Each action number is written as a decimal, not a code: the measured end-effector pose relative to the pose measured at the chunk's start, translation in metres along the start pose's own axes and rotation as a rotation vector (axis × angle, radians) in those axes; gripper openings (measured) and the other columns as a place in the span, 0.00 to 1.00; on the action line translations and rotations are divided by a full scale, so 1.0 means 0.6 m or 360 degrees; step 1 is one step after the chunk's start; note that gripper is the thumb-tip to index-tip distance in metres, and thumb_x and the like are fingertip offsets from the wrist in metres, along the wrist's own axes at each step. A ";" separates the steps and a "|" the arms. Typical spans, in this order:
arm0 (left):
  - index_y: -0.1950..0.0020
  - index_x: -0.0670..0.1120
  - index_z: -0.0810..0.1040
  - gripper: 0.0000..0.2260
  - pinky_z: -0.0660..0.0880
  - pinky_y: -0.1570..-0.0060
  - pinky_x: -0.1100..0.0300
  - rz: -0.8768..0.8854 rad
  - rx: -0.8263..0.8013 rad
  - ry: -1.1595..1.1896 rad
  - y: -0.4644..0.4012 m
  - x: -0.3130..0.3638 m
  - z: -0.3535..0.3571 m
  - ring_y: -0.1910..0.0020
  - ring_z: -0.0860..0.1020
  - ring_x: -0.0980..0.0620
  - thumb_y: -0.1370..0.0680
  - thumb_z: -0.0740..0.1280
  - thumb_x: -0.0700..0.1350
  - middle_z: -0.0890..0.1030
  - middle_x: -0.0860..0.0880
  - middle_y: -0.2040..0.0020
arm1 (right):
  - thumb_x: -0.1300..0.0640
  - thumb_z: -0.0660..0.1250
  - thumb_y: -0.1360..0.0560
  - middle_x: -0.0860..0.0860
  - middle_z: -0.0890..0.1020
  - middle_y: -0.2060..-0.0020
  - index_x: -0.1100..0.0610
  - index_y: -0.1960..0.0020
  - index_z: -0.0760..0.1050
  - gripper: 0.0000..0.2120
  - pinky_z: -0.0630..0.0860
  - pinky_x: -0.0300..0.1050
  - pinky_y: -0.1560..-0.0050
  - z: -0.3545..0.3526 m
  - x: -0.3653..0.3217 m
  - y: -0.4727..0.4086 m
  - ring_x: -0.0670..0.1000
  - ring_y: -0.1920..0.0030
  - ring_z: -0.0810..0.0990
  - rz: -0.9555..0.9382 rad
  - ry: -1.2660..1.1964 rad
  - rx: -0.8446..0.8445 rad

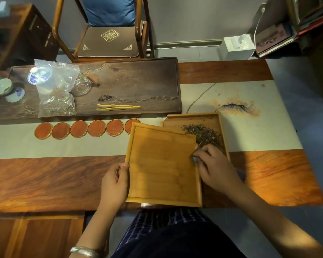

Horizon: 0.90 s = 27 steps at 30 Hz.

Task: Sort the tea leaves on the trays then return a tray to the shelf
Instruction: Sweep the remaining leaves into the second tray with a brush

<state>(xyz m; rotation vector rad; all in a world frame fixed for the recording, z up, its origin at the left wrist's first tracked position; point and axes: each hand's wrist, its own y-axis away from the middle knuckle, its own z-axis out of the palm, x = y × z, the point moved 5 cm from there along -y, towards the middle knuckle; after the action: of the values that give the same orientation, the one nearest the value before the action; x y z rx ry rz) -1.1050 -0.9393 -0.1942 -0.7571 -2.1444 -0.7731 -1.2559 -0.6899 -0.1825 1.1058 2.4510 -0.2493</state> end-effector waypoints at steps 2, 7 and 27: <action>0.57 0.44 0.78 0.13 0.70 0.63 0.57 0.0007 -0.0012 0.0005 0.002 0.002 0.000 0.61 0.77 0.48 0.18 0.58 0.48 0.80 0.43 0.62 | 0.59 0.62 0.25 0.52 0.73 0.53 0.57 0.44 0.76 0.11 0.75 0.47 0.59 0.015 -0.004 0.009 0.51 0.53 0.72 0.0044 0.0099 -0.0099; 0.57 0.47 0.78 0.12 0.70 0.65 0.58 0.0060 0.0003 -0.0002 0.007 0.020 -0.002 0.63 0.77 0.52 0.18 0.59 0.47 0.80 0.46 0.63 | 0.59 0.61 0.26 0.54 0.73 0.52 0.58 0.44 0.75 0.12 0.72 0.46 0.57 0.028 0.005 -0.007 0.53 0.53 0.72 0.0207 0.0279 -0.0060; 0.56 0.48 0.78 0.10 0.68 0.65 0.60 0.0001 0.0014 0.0037 0.002 0.016 -0.017 0.64 0.77 0.62 0.19 0.59 0.47 0.81 0.50 0.62 | 0.61 0.60 0.22 0.57 0.73 0.47 0.62 0.38 0.73 0.14 0.62 0.33 0.52 -0.013 0.075 -0.048 0.53 0.48 0.73 0.0564 -0.0441 0.0378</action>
<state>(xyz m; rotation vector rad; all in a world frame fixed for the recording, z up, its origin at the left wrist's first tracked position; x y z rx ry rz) -1.1053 -0.9431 -0.1807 -0.7403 -2.1253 -0.7683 -1.3064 -0.6762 -0.1966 1.4727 1.9795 -0.5506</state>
